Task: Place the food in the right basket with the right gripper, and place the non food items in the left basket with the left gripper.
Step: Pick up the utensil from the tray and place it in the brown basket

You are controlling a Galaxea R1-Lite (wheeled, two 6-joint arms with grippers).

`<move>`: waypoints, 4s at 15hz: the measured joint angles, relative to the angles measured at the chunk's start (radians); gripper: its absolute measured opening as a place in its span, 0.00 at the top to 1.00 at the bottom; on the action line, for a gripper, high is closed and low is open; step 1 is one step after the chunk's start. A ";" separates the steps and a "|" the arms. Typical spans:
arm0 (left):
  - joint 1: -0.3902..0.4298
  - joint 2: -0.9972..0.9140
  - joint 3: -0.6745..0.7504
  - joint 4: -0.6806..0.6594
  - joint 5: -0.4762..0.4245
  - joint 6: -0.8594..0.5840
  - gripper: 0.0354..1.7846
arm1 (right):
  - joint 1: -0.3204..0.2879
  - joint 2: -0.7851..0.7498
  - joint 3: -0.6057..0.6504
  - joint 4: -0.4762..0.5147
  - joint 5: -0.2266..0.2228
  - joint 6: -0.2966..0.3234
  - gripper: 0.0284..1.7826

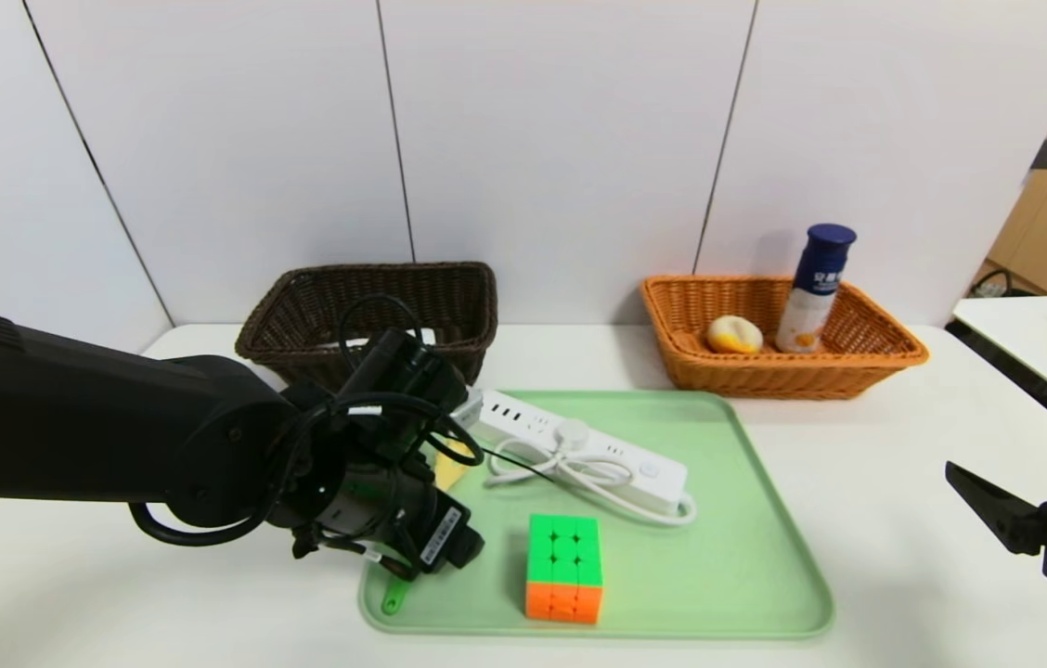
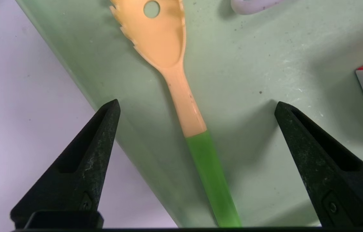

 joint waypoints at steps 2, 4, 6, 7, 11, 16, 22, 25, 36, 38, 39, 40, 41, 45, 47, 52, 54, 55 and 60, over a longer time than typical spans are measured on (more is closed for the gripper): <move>-0.008 -0.003 0.007 0.001 0.000 -0.001 0.06 | 0.000 0.000 0.000 0.000 0.005 0.000 0.04; -0.015 -0.003 0.009 0.001 0.000 -0.001 0.06 | 0.000 0.002 -0.001 0.000 0.007 0.000 0.04; -0.018 -0.003 0.011 0.001 0.000 -0.001 0.06 | 0.000 0.005 -0.003 -0.002 0.010 0.000 0.04; -0.018 -0.002 0.013 -0.001 0.000 0.000 0.06 | 0.000 0.005 -0.004 -0.002 0.010 0.000 0.04; -0.021 -0.001 0.029 -0.013 -0.001 0.002 0.20 | -0.001 0.005 -0.001 -0.004 0.009 0.001 0.04; -0.019 -0.001 0.030 -0.007 -0.001 0.004 0.48 | -0.002 0.005 0.000 -0.003 0.008 0.004 0.04; -0.031 0.007 0.027 -0.008 0.001 0.005 0.58 | -0.004 0.006 0.000 0.000 0.008 0.008 0.04; -0.031 0.012 0.026 -0.008 0.000 0.004 0.58 | -0.004 0.007 0.000 0.001 0.008 0.008 0.04; -0.047 0.011 0.039 -0.034 -0.002 0.004 0.58 | -0.004 0.007 0.003 0.001 0.008 0.009 0.04; -0.051 0.010 0.041 -0.035 -0.002 0.002 0.58 | -0.004 0.007 0.003 0.001 0.008 0.008 0.04; -0.055 0.009 0.042 -0.035 -0.002 -0.003 0.58 | -0.004 0.006 0.003 0.001 0.009 0.008 0.04; -0.058 0.007 0.044 -0.036 -0.002 -0.005 0.58 | -0.004 0.006 0.005 0.000 0.009 0.008 0.04; -0.060 0.005 0.048 -0.039 0.000 -0.005 0.58 | -0.004 0.006 0.007 0.000 0.009 0.009 0.04; -0.064 0.001 0.051 -0.045 0.001 -0.001 0.58 | -0.004 0.004 0.010 -0.002 0.009 0.010 0.04; -0.065 -0.003 0.052 -0.045 0.000 -0.002 0.64 | -0.004 0.003 0.015 -0.005 0.009 0.010 0.04; -0.064 -0.015 0.048 -0.041 0.025 -0.007 0.88 | -0.004 0.000 0.025 -0.008 0.008 0.009 0.04; -0.065 -0.019 0.047 -0.040 0.058 -0.010 0.88 | -0.004 -0.001 0.025 -0.008 0.008 0.009 0.04; -0.065 -0.021 0.047 -0.040 0.060 -0.010 0.88 | -0.004 -0.002 0.027 -0.009 0.009 0.011 0.04; -0.072 -0.043 0.026 -0.035 0.063 -0.009 0.88 | -0.004 -0.009 0.032 -0.003 0.009 0.012 0.04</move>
